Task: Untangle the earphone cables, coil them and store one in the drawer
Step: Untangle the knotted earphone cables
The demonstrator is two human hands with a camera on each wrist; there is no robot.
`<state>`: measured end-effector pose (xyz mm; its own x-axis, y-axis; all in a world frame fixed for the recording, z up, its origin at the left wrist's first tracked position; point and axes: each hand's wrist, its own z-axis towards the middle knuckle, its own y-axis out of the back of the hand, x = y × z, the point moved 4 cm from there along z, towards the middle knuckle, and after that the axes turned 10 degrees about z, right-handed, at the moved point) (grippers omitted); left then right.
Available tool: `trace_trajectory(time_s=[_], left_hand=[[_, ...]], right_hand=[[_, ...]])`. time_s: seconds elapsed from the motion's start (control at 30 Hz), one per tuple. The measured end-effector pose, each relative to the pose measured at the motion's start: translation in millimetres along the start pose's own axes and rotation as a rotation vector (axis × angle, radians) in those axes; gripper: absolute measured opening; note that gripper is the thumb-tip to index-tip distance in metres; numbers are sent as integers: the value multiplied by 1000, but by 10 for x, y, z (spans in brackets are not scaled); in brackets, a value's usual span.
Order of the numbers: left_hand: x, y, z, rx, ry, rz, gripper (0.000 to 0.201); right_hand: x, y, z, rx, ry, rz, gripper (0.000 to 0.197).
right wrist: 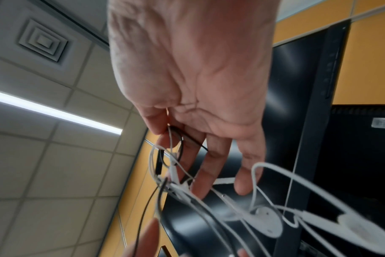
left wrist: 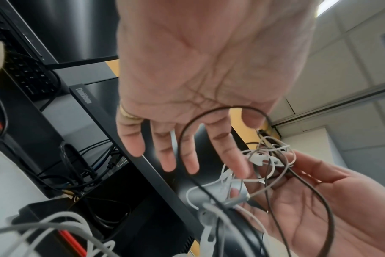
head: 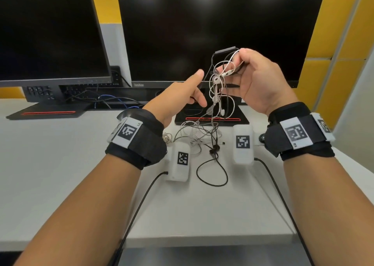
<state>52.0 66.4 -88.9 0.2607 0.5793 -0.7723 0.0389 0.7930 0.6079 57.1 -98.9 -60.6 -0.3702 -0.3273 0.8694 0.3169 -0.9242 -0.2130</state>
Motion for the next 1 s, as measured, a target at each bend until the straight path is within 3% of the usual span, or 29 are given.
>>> trace_trajectory(time_s=[0.1,0.27,0.4,0.47,0.63,0.73,0.87,1.0], left_hand=[[-9,10,-5,-33,-40,-44,13],[-43,-55,-22,107,-198,-150,37],[-7,-56,-15,127,-217,-155,22],[-23,-58,-36,102,-229,-122,4],[3,26,16,-102,-212,-96,15],[8,46,4,-84,-195,-261,14],[14,13,9,-48,-184,-147,10],[85,44,46,-123,-103,-25,10]], right_hand=[[-4,-37,-17,62,-19,36,31],[-21,-108,-48,112,-67,-9,24],[-53,-73,-37,33,-81,-160,22],[-62,-61,-19,19,-67,-199,22],[-87,79,47,-165,-49,-401,23],[-63,162,54,-283,6,-416,23],[-23,205,58,-381,76,-206,16],[14,241,56,-467,139,-335,16]])
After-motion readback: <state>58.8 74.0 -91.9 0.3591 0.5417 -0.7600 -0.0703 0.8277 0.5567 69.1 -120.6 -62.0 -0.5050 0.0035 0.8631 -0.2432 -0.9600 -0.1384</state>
